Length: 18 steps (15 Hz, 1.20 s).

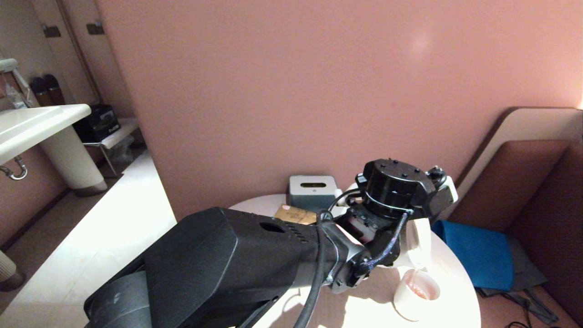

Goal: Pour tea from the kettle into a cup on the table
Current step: Pour water into the cup

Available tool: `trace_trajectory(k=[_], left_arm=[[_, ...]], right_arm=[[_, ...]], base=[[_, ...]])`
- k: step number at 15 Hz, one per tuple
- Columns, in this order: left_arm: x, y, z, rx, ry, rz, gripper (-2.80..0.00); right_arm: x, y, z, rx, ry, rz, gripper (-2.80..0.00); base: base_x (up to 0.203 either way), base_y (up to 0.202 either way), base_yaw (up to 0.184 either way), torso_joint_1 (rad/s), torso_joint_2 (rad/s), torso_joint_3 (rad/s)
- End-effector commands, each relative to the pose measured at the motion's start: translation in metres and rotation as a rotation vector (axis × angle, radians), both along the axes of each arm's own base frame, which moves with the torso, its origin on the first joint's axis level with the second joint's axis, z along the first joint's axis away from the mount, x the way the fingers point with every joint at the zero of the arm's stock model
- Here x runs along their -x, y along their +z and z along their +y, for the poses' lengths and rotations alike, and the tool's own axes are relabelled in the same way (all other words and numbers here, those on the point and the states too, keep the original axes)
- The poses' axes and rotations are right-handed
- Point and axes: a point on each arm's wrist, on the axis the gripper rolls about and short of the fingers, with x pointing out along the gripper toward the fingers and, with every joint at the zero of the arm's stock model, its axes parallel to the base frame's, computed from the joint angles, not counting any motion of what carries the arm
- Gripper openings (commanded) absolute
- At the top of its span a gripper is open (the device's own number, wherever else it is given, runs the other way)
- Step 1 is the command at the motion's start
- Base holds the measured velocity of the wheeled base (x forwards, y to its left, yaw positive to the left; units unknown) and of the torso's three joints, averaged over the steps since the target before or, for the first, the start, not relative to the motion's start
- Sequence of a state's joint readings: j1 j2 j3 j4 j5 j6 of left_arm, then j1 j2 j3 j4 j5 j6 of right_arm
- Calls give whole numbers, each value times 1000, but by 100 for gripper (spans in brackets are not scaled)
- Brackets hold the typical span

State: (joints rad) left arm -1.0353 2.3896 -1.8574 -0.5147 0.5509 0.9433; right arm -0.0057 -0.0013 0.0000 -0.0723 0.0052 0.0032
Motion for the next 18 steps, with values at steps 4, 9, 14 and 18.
trace_trajectory(k=[4,9,14,18], left_arm=[[1,1,1,67,6,37,-280],[2,-6,8,84,16,84,-280],[-4,-5,16,216,73,156,-280],[-3,-10,30,314,108,272,-280]], right_arm=[[0,0,0,0,0,0,-280],[0,0,0,0,0,0,-280],[0,0,0,0,0,1,-280],[0,0,0,0,0,0,-280]], base=[[0,0,0,0,0,0],[0,0,0,0,0,0],[0,0,0,0,0,0],[0,0,0,0,0,0]])
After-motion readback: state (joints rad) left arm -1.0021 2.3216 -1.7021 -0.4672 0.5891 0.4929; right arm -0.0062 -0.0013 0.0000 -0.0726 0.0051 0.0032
